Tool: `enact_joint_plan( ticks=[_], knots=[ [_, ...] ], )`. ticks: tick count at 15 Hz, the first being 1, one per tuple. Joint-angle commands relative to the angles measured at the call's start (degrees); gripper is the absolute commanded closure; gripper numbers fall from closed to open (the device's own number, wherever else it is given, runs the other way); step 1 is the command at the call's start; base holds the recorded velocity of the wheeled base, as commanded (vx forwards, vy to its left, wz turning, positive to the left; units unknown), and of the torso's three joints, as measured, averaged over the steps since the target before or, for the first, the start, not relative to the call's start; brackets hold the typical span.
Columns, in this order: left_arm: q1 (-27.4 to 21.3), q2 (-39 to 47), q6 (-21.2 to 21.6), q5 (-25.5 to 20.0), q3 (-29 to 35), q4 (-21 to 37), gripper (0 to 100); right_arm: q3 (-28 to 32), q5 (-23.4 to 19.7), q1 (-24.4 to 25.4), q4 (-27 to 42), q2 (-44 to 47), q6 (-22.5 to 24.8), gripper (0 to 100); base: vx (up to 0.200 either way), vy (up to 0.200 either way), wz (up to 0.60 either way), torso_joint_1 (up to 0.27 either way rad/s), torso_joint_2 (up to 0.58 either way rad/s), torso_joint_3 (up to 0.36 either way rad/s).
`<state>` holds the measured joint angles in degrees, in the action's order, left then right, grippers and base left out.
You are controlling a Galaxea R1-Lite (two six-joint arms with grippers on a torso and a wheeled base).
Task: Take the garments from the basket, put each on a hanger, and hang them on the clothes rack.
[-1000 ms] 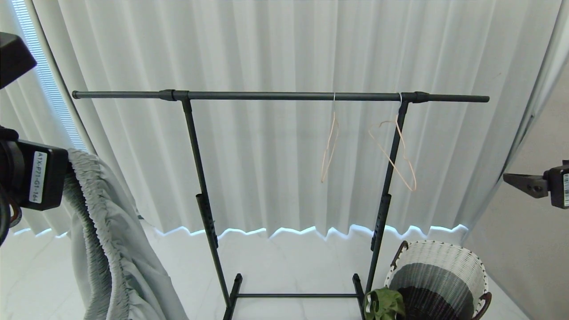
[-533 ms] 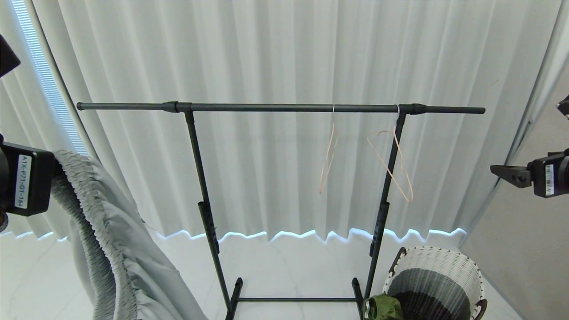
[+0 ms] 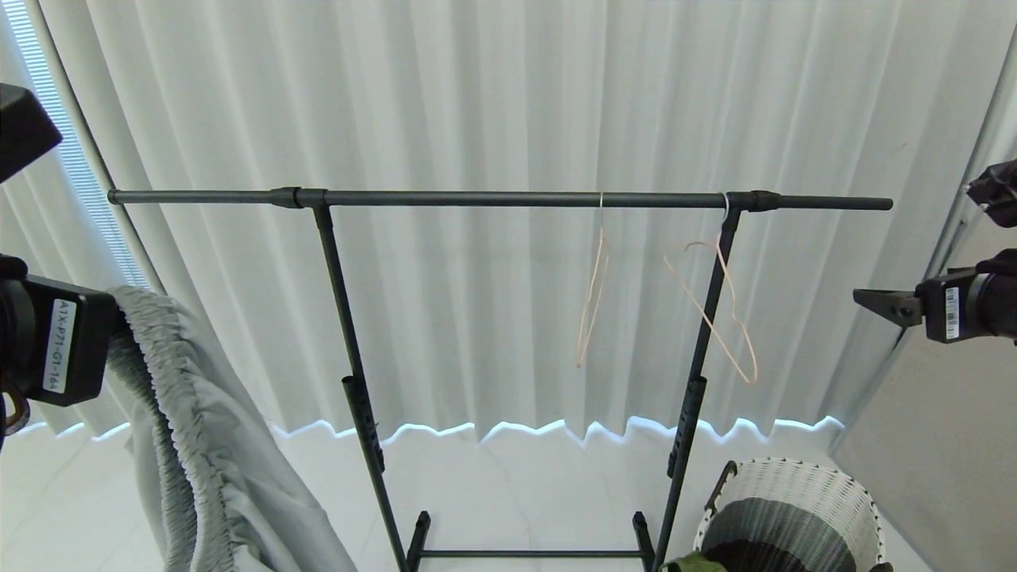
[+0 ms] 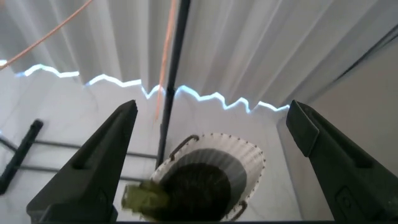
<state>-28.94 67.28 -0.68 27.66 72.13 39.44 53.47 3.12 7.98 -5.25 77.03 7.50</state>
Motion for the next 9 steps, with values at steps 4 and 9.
enact_joint_plan(
  ticks=[4, 9],
  knots=[
    [0.1, 0.4, 0.1, 0.0, -0.9, -2.6, 100, 0.0, 0.1, -0.4, -0.2, 5.0, -0.4, 0, 0.2, 0.0, 0.0, 0.005, 0.0, 0.001],
    [0.1, 1.8, 0.1, -0.1, -2.0, -2.7, 100, 0.5, 0.2, 0.8, -0.2, 10.9, -4.2, 0, 0.08, 0.0, 0.0, 0.001, 0.0, 0.002]
  ],
)
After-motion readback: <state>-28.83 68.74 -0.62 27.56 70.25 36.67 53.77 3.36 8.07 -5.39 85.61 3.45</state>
